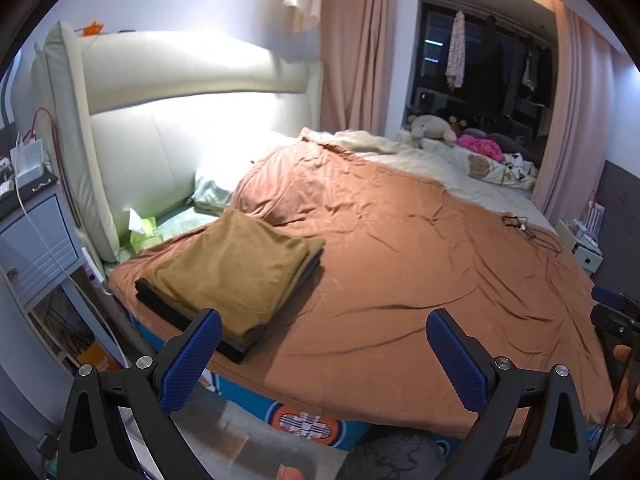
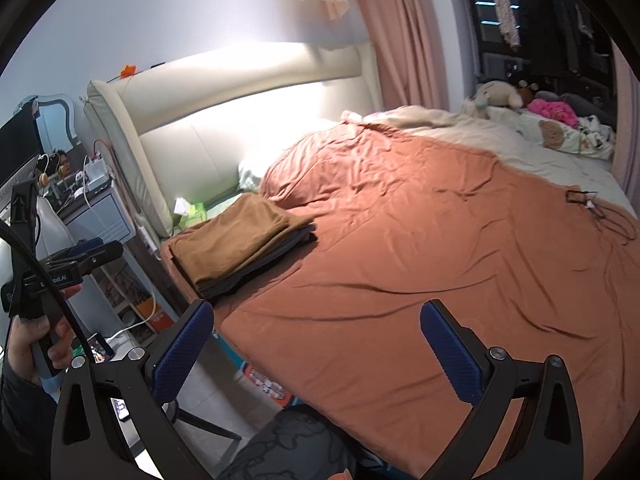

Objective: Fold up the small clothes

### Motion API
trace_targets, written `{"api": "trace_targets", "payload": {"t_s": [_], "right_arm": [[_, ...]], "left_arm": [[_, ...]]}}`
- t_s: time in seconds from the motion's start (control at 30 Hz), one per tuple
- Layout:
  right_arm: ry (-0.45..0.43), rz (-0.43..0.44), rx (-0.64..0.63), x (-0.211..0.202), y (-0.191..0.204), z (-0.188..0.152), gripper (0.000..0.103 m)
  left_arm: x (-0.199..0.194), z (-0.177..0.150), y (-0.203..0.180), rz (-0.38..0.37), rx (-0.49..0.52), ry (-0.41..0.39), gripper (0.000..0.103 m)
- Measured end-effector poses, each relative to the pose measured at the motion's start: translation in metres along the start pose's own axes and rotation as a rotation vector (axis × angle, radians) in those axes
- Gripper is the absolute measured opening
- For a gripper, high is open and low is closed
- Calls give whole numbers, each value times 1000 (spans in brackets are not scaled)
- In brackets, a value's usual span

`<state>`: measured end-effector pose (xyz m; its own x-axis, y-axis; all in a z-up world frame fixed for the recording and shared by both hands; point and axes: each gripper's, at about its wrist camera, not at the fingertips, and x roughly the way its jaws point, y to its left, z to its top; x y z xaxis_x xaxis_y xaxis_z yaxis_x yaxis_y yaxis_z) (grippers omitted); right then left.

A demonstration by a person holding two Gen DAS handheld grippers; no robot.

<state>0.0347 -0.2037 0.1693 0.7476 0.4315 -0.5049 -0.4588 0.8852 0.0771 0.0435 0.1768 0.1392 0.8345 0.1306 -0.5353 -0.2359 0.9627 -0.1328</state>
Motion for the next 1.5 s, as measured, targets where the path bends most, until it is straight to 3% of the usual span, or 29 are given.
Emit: {"api": "trace_targets", "payload": {"t_s": [0.2, 0.67, 0.97, 1.23, 1.5], "right_arm": [[-31, -43, 6, -34, -7, -22, 103], [-110, -134, -14, -102, 8, -76, 103], [-136, -178, -19, -117, 21, -112, 103], [-138, -199, 25, -139, 40, -137, 103], [-145, -267, -19, -141, 58, -145, 103]], "left_arm": [[-28, -9, -26, -19, 31, -59, 103], [-72, -50, -62, -79, 36, -112, 103], [-96, -80, -83, -115, 100, -141, 103], [-108, -104, -85, -163, 87, -152, 103], [-110, -119, -81, -173, 53, -156, 103]]}}
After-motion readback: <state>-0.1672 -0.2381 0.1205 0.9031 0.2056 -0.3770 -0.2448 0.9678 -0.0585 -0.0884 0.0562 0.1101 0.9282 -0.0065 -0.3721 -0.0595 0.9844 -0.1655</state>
